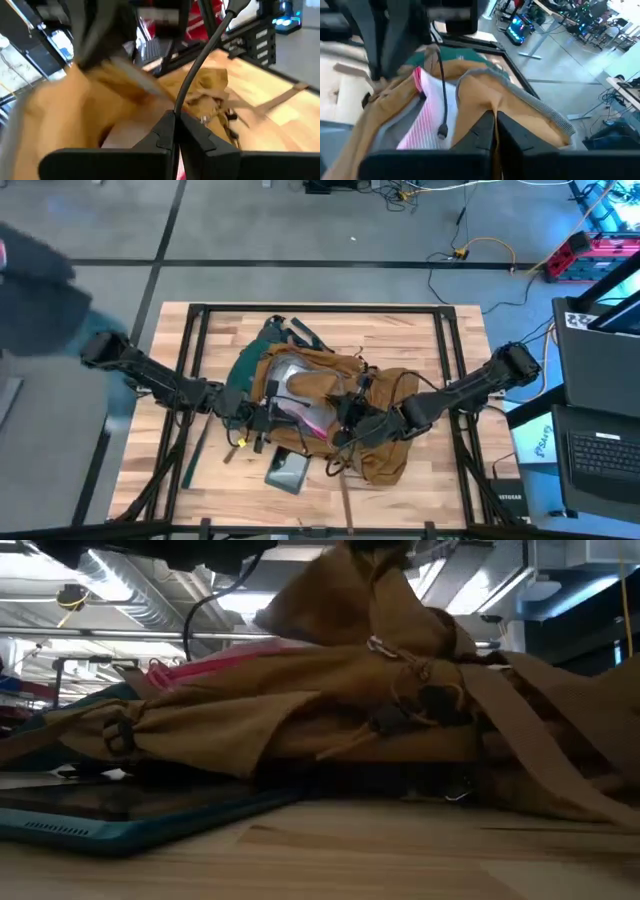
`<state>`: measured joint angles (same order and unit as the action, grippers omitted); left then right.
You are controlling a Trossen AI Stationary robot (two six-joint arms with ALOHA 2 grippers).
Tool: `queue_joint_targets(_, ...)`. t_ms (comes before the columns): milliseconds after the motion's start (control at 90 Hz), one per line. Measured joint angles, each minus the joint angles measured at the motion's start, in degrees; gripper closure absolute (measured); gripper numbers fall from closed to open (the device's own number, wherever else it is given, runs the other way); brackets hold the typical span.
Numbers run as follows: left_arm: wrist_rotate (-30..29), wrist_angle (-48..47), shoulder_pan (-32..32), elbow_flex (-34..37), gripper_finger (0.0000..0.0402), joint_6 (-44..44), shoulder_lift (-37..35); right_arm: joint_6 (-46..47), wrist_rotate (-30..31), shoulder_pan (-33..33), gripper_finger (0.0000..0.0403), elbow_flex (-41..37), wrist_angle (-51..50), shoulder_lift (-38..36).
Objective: Unpack backpack
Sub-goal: Put the black charger cable into the brown backpack
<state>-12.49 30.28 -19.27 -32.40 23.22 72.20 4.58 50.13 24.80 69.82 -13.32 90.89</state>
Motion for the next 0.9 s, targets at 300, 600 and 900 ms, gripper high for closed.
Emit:
queue_joint_targets(300, 0.56, -4.60, 5.34, 0.00, 0.0402, -2.84, 1.31, -2.10, -0.83, 1.29, 0.0403, 3.37, -0.29, -0.02)
queue_joint_targets(600, 6.26, -0.66, 13.50, 0.00, 0.0402, -6.02, 7.73, -2.10, -1.17, 1.11, 0.0403, 3.37, -0.82, -0.02)
queue_joint_targets(900, 12.76, -0.61, 17.96, -0.02, 0.0355, -10.87, 9.86, -2.00, -2.12, 1.09, 0.0403, 3.37, -2.03, -0.07)
